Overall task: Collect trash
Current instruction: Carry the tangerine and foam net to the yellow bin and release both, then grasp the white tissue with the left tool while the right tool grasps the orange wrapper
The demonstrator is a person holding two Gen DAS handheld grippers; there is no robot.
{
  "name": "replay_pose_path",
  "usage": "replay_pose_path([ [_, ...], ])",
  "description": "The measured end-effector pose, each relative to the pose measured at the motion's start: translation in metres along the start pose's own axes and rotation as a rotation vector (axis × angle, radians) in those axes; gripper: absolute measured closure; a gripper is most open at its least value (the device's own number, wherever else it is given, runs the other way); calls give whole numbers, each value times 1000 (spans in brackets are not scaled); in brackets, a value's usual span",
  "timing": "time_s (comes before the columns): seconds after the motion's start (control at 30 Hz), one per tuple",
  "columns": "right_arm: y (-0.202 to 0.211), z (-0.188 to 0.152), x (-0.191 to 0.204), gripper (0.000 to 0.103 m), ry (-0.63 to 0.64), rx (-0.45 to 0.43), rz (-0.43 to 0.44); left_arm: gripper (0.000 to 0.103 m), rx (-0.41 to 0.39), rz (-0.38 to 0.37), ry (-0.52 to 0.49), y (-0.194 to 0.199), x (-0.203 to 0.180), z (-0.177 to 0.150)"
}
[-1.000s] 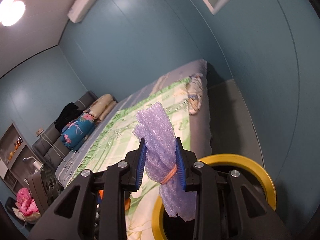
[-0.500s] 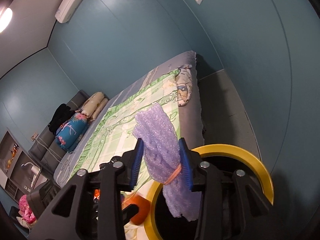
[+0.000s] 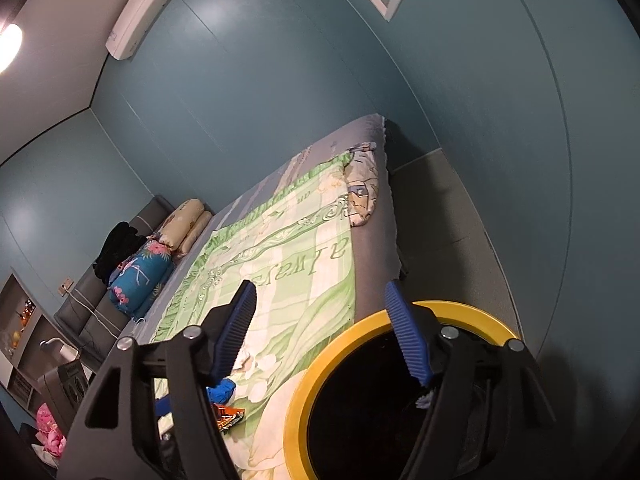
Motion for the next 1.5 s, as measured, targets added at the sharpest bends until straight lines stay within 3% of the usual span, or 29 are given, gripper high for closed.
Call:
replay_pose_path([
  [0.5,4,-10,69,25,172,-33,151,8,-118,194,77,69,72,17],
  [0.77,-6,-32,126,24,285,17,217,8,-165,322,153,110,132,16],
  [1.23,-43,-110,222,24,514,124,306,8,-169,565,249,156,247,-9],
  [1.5,-80,-170,261,24,652,218,306,8,-120,612,344,153,314,-32],
])
Point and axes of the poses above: each gripper's, at about its wrist camera, not at the fingertips, and y roughly against the way its jaws point, x to its left, z to its top, the point moved 2 cm from there along -y, roughly the way its jaws point, and after that the axes turned 12 degrees about -z, right-handed, at the moved point
